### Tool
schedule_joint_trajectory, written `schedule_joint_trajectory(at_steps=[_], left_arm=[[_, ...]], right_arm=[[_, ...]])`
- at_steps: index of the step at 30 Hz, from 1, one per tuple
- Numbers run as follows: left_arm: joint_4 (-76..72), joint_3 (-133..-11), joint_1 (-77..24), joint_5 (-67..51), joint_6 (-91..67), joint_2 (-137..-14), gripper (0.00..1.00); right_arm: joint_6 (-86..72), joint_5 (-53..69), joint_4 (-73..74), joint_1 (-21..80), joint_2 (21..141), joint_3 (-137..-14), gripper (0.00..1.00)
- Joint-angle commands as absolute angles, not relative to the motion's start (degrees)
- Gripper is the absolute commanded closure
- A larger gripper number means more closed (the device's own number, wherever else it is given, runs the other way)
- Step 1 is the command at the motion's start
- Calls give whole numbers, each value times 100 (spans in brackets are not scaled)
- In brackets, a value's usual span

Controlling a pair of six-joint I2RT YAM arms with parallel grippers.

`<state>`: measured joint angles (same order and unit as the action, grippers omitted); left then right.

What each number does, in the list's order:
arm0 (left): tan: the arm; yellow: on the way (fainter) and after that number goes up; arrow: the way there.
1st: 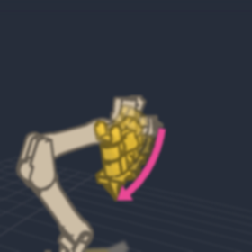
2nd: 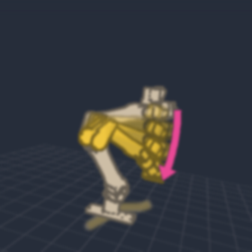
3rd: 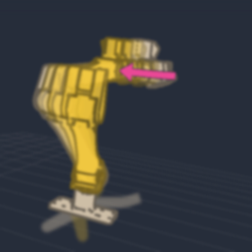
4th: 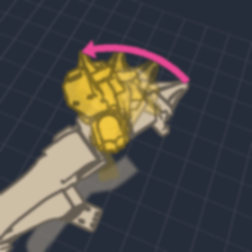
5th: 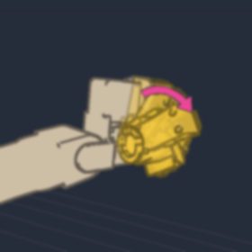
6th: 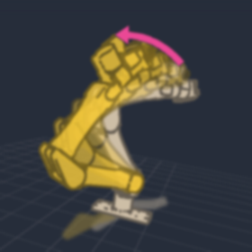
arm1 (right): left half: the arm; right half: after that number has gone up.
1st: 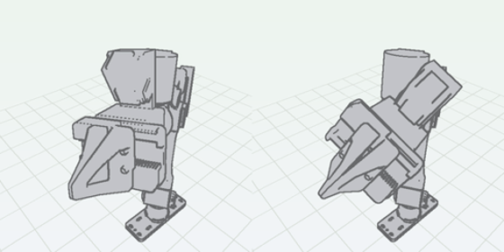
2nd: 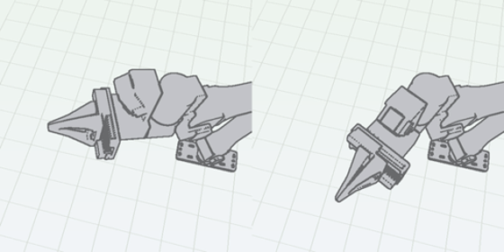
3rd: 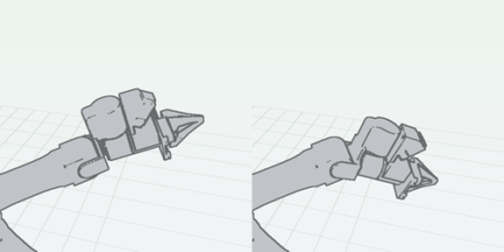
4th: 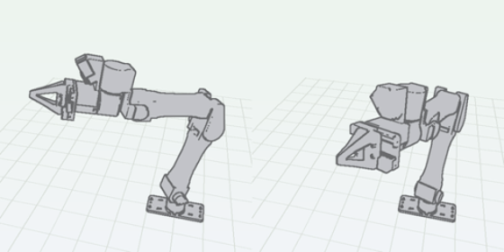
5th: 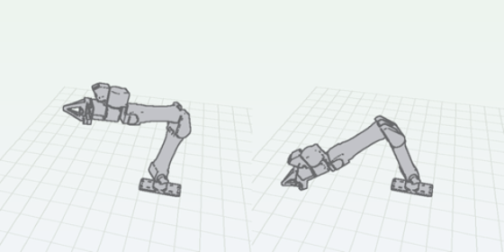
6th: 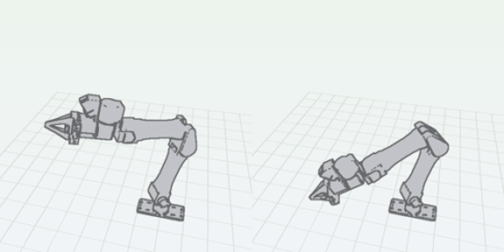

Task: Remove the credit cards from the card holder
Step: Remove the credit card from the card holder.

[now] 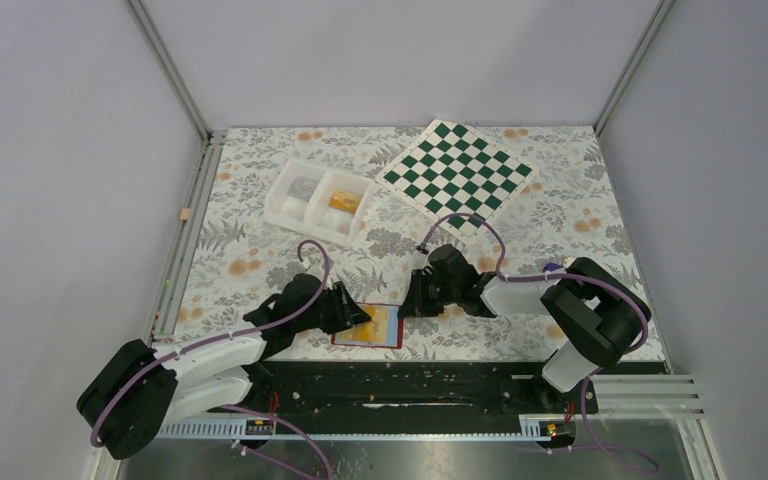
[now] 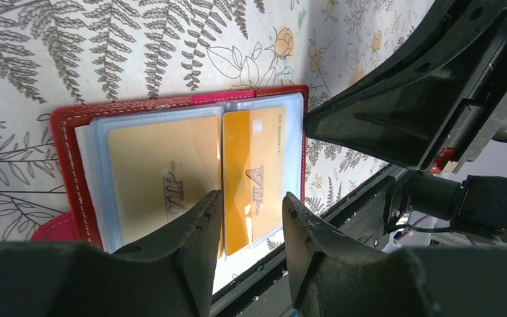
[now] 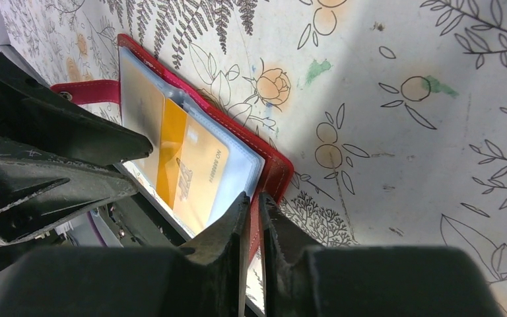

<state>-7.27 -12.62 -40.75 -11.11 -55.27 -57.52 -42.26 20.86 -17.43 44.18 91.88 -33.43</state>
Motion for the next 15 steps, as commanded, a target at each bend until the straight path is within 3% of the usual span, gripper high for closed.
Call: schedule_joint_trajectory(at_steps=[1,3,7,8,11,15], left_arm=[[-1231,-1270,-4058,-1345,-5493,-5774,61],[-1143,-1270,-4056,-1311,-5500,-5684,61],[-630,-1481,-4022,-1059,-5542,-5419,60],[-443,-1587,-3991,-985,-5488,-5386,60],[160,-1992,-3891,-910,-5286,-5468,59],[277,-2073,-3883,-1074,-5323,-5552,59]], right_arm=[[-3982,1917,-1404,4351,9039,-3379,80],[-3805,1945,-1375,4359,8743,-3375,71],[-3034,2267,-1254,4395,8100,-3563,33],[-2834,2308,-1116,4429,8031,-3704,29],[-2335,1976,-342,4550,8053,-4271,33],[-2909,1384,850,4553,8402,-4805,42]])
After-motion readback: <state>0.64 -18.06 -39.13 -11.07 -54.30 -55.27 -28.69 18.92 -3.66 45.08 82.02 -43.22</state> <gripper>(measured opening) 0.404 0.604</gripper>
